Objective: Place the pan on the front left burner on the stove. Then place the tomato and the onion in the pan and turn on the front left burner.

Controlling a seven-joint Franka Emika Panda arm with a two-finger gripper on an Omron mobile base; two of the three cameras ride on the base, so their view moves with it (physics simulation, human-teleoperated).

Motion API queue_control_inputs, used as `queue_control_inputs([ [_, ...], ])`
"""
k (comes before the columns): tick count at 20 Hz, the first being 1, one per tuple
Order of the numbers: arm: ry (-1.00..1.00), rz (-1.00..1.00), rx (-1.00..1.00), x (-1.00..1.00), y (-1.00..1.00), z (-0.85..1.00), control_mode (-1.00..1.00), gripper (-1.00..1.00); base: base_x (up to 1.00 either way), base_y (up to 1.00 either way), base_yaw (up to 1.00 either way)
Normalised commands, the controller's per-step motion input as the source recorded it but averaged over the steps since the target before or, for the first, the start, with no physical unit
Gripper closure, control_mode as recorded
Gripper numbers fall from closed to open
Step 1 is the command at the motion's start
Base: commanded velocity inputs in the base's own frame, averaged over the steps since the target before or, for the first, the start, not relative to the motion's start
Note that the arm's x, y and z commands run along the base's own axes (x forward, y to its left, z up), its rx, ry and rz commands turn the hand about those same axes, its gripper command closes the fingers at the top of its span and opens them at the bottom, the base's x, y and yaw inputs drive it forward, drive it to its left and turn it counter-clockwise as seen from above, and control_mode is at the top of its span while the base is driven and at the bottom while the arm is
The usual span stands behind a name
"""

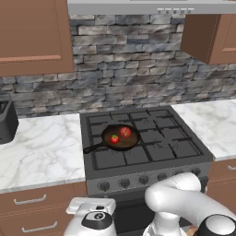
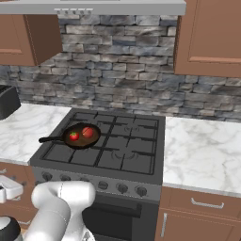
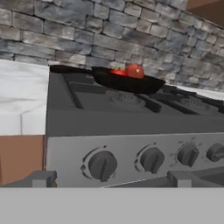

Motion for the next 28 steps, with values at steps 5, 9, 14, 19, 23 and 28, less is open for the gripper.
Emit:
queue_control_inputs([
  [5, 0.0, 0.0, 0.0, 0.04, -0.22, -0.06, -1.0, -1.0, 0.0, 0.0, 0.0],
  [9, 0.0, 0.0, 0.0, 0.11, -0.23, -0.01, -1.0, -1.0, 0.0, 0.0, 0.0],
  [14, 0.0, 0.0, 0.0, 0.17, -0.16, -0.01, -1.0, -1.0, 0.0, 0.0, 0.0],
  [19, 0.0, 0.0, 0.0, 0.19, -0.1, -0.04, -1.0, -1.0, 0.0, 0.0, 0.0],
  [23, 0.0, 0.0, 0.0, 0.14, -0.06, -0.05, -1.0, -1.0, 0.0, 0.0, 0.0],
  [28, 0.0, 0.0, 0.0, 0.1, -0.04, -0.11, -1.0, -1.0, 0.0, 0.0, 0.0],
])
